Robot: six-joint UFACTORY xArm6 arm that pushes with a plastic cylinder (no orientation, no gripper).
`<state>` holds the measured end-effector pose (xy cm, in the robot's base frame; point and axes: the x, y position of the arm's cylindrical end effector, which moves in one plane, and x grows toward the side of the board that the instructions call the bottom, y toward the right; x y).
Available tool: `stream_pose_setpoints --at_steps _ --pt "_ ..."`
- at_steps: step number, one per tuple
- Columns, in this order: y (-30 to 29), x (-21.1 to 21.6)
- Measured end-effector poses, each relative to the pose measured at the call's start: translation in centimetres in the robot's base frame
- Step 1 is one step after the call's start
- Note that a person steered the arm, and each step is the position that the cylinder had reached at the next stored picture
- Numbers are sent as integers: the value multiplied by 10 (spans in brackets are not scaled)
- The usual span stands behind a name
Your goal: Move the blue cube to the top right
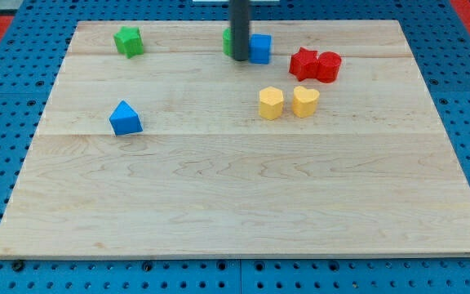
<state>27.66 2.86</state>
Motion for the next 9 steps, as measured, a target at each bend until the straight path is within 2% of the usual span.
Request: stream_pose_setpoints --at_steps 1,2,3,4,5,9 --pt "49 -1" --pt "27 -8" --pt "10 -40" --pt "71 -37" --pt "106 -34" --pt "104 -30"
